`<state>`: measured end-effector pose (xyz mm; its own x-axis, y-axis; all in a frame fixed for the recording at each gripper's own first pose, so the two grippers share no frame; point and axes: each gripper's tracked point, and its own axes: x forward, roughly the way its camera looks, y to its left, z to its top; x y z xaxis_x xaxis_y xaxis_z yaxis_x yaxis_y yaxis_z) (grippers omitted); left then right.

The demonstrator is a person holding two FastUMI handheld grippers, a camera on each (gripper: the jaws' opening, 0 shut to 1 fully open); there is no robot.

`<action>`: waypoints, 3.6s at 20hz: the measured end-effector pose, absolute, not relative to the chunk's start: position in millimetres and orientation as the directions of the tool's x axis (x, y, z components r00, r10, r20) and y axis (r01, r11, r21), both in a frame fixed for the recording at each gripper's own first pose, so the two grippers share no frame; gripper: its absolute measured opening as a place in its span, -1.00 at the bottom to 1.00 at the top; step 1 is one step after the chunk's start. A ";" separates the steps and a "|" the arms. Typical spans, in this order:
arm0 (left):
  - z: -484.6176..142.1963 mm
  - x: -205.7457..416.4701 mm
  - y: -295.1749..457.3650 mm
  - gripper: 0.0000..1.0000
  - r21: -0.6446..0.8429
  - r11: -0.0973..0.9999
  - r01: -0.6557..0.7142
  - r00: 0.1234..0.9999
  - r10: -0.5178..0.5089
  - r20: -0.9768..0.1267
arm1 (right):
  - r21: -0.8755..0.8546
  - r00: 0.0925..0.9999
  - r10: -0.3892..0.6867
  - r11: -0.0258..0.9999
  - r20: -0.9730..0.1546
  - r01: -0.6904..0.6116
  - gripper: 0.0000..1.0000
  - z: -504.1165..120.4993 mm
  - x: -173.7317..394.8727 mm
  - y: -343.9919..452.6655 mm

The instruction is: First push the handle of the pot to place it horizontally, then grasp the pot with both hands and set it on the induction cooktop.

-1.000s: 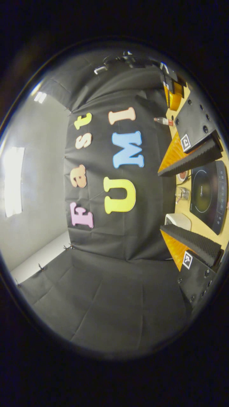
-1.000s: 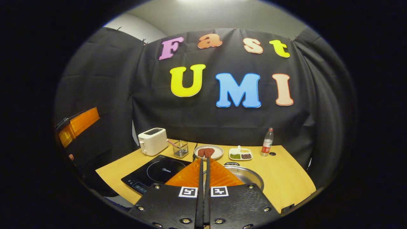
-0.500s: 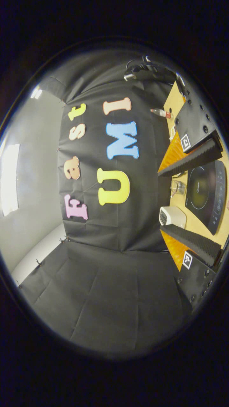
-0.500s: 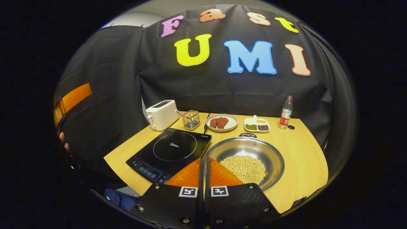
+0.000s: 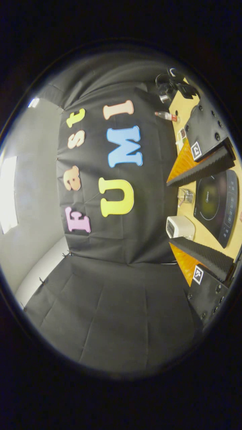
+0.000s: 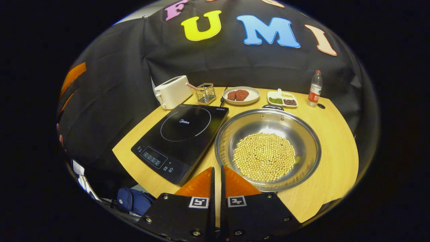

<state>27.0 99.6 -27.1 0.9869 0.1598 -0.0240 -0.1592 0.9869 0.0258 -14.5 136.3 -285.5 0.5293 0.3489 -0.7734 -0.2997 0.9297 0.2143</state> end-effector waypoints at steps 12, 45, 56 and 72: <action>-30.5 23.9 99.2 1.00 0.030 0.983 -0.180 0.983 0.181 -0.032 | 0.273 0.376 0.326 0.943 -0.867 -0.189 -0.89 -334.0 -30.2 130.5; -38.0 77.7 0.5 1.00 -0.006 0.999 -0.038 0.998 0.037 -0.043 | 0.129 0.357 0.170 0.982 -0.919 -0.137 -0.98 -339.8 -39.8 17.6; -45.8 94.0 -27.0 0.95 -0.016 0.999 -0.042 0.998 0.041 -0.055 | -0.037 0.373 0.064 0.966 -0.926 -0.257 -0.98 -340.9 -22.3 -37.9; -61.0 120.6 -69.4 1.00 0.008 0.994 -0.110 0.991 0.110 -0.079 | -0.061 0.447 0.076 0.957 -0.891 -0.284 -0.98 -348.8 30.7 -89.2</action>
<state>120.6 -69.4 -61.0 0.9908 0.1100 -0.0786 -0.1098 0.9939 0.0080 30.7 -89.2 -348.8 0.4471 0.0764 -0.8912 -0.2842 0.9568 -0.0605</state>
